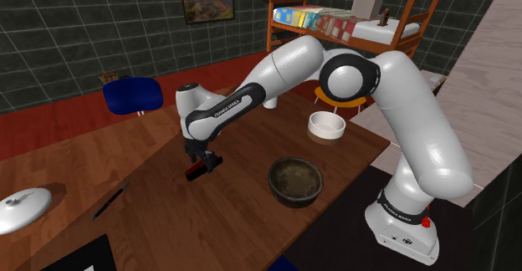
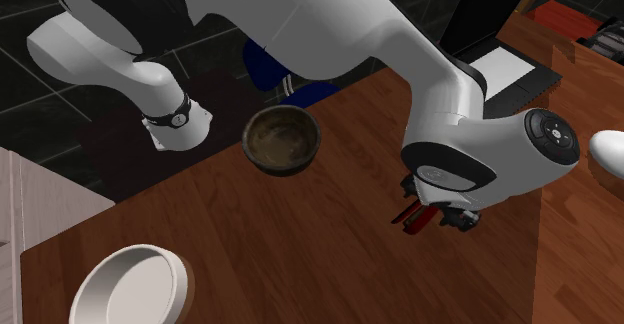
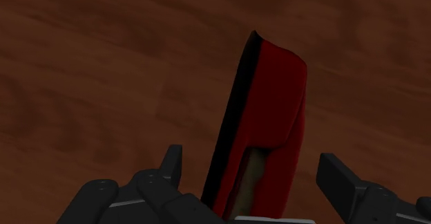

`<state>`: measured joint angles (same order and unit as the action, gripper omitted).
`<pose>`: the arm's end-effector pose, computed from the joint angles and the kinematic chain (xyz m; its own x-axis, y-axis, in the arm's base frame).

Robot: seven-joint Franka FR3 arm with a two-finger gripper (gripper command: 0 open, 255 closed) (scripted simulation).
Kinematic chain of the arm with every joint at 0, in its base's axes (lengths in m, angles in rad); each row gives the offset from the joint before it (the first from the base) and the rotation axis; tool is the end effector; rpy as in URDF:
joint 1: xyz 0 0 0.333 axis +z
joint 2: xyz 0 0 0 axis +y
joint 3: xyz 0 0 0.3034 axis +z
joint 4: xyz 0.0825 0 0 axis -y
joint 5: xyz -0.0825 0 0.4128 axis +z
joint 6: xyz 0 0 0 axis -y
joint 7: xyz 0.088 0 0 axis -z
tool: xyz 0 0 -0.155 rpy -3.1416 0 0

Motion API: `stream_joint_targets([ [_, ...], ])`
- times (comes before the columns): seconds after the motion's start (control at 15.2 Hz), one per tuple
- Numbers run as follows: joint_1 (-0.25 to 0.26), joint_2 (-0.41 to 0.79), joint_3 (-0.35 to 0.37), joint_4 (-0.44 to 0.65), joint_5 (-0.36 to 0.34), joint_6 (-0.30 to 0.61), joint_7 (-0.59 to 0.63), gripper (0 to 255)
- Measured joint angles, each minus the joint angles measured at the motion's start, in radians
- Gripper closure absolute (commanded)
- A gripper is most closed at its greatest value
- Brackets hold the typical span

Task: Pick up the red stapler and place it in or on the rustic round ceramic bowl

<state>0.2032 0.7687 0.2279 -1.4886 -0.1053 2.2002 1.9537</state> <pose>0.6672 0.2809 0.1470 0.0508 -0.9971 -0.0561 -0.9966 -0.0542 0.0617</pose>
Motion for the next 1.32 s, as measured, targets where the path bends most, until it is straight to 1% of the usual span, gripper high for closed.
stream_joint_targets([
  [0.33, 0.001, 0.004, -0.001, 0.002, -0.001, 0.003, 0.001, 0],
  [0.4, 0.001, 0.004, -0.001, 0.002, -0.001, 0.003, 0.001, 255],
  [1.06, 0.001, 0.004, -0.001, 0.002, -0.001, 0.004, 0.001, 255],
  [1.32, -0.001, -0.022, 0.003, -0.001, 0.003, -0.020, 0.001, 255],
])
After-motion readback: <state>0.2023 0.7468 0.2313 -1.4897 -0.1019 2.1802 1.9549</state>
